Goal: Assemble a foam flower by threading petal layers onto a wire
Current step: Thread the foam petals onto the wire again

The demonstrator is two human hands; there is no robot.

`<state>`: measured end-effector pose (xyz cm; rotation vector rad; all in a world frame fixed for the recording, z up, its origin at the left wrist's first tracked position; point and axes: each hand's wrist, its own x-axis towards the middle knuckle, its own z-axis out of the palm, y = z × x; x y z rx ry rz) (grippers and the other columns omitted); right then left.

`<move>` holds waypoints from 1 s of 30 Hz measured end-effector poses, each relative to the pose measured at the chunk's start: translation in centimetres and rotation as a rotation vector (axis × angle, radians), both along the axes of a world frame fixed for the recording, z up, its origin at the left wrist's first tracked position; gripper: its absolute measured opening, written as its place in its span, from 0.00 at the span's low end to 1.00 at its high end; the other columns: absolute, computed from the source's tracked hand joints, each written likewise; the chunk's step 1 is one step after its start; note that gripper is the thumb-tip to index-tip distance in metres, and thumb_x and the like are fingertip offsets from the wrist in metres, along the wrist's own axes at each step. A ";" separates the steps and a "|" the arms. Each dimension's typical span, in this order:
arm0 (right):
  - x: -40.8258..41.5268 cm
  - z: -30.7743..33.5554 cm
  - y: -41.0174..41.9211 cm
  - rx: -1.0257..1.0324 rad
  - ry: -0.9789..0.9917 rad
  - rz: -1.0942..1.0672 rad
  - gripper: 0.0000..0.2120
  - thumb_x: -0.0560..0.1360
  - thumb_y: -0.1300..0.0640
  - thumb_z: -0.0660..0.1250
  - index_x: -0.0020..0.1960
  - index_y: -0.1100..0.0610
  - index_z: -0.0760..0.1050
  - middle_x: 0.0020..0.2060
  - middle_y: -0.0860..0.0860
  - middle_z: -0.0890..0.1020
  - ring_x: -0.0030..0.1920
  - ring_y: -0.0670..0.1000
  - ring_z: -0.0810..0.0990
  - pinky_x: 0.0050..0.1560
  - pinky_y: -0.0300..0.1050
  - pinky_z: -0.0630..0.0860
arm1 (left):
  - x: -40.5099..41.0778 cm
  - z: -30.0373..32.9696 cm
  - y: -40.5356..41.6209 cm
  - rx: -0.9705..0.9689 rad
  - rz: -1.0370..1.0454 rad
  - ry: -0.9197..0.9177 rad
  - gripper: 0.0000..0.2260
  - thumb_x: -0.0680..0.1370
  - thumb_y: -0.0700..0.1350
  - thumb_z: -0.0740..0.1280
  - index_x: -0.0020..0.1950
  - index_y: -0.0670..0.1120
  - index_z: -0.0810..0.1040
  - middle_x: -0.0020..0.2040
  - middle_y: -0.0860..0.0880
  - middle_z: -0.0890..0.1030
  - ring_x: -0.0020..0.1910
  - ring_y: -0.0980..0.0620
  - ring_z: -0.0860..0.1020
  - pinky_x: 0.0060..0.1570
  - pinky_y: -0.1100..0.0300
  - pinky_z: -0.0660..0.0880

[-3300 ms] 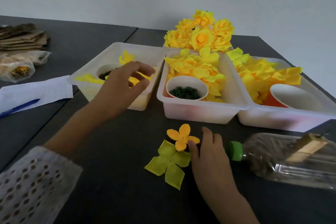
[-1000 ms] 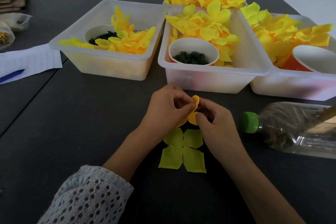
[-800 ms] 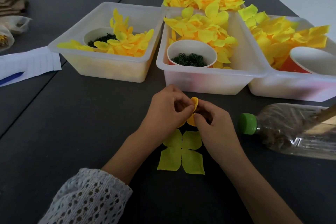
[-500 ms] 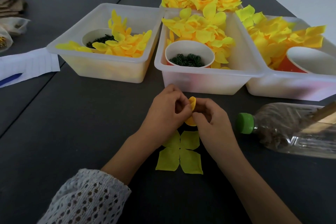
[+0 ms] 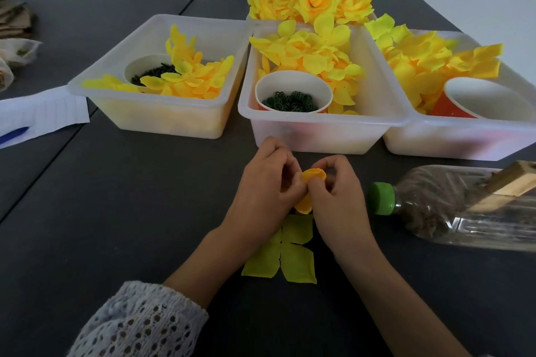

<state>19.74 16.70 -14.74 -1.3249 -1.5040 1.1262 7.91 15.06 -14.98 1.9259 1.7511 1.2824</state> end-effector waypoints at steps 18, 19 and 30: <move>-0.1 -0.3 0.0 0.024 -0.023 -0.028 0.05 0.75 0.59 0.65 0.43 0.51 0.72 0.34 0.51 0.80 0.29 0.39 0.76 0.26 0.28 0.70 | -0.6 -0.3 -0.3 -0.044 -0.078 0.103 0.03 0.75 0.45 0.67 0.44 0.48 0.76 0.48 0.54 0.71 0.41 0.58 0.74 0.41 0.70 0.72; -0.2 -0.4 0.0 0.029 -0.022 -0.027 0.05 0.75 0.59 0.64 0.43 0.51 0.72 0.34 0.51 0.80 0.29 0.39 0.76 0.26 0.28 0.71 | -0.6 -0.3 -0.4 -0.046 -0.074 0.126 0.03 0.76 0.47 0.67 0.45 0.48 0.76 0.49 0.55 0.71 0.41 0.58 0.73 0.40 0.67 0.73; -0.6 -0.5 -0.4 0.047 -0.078 -0.004 0.11 0.77 0.62 0.58 0.43 0.46 0.68 0.31 0.48 0.76 0.25 0.37 0.73 0.20 0.28 0.67 | 1.0 0.6 -1.4 -0.061 0.067 0.221 0.02 0.78 0.43 0.65 0.45 0.47 0.74 0.49 0.53 0.70 0.34 0.57 0.73 0.31 0.65 0.72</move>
